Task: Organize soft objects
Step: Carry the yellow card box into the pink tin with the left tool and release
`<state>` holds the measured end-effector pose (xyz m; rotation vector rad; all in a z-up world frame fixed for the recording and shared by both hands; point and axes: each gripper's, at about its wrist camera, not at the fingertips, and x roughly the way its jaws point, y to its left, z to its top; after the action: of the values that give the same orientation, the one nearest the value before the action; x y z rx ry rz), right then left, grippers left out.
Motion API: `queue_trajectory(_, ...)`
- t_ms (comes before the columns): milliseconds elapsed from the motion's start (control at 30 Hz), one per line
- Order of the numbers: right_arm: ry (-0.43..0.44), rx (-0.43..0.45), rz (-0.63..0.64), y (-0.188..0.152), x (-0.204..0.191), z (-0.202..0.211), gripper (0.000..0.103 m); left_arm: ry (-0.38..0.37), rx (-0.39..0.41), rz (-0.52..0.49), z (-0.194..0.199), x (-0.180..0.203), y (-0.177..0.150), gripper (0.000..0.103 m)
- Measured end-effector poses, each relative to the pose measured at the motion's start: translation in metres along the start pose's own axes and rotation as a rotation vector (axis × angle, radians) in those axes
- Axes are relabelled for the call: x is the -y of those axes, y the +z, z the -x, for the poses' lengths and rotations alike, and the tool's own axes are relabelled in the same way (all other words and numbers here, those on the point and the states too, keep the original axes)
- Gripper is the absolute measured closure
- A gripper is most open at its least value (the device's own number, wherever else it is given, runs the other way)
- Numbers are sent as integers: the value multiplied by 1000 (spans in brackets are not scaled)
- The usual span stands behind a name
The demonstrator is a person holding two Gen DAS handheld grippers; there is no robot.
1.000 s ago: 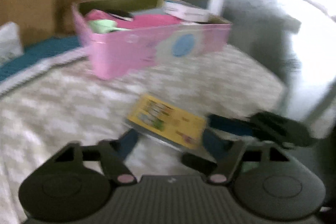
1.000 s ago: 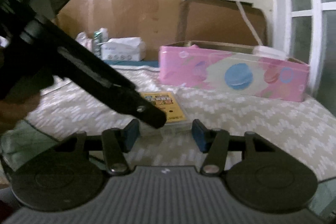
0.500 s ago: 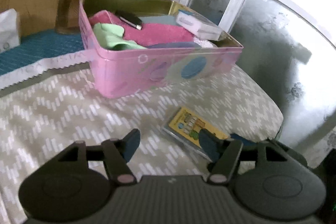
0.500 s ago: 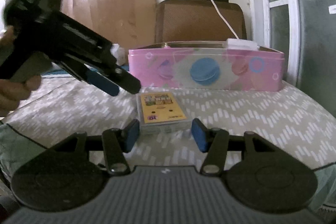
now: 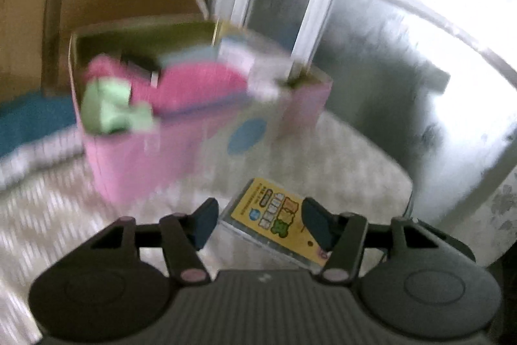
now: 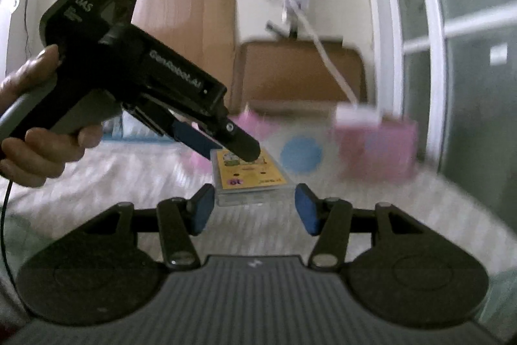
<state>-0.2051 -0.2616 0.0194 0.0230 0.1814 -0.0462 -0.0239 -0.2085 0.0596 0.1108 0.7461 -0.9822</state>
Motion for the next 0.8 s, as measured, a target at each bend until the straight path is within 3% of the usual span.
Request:
queue_trajectory(133, -19, 62, 1, 32, 16, -30, 45, 42, 77, -29, 1, -2, 42, 44)
queue_trajectory(233, -41, 62, -6, 52, 33, -77, 45, 94, 133, 0, -16, -18, 82, 45)
queue_trajectory(333, -104, -12, 17, 66, 41, -140, 45, 188, 174, 43, -48, -37, 117, 37)
queue_trajectory(433, -204, -161, 90, 62, 39, -198, 46, 271, 127, 129, -76, -56, 133, 38)
queue_trajectory(533, -165, -146, 20, 58, 43, -191, 45, 263, 119, 182, -72, -63, 123, 37)
queue_trajectory(667, -142, -85, -41, 51, 40, -157, 45, 311, 130, 130, -57, -56, 102, 34)
queue_trajectory(800, -136, -54, -98, 44, 31, -127, 45, 320, 120, 141, -42, -47, 81, 34)
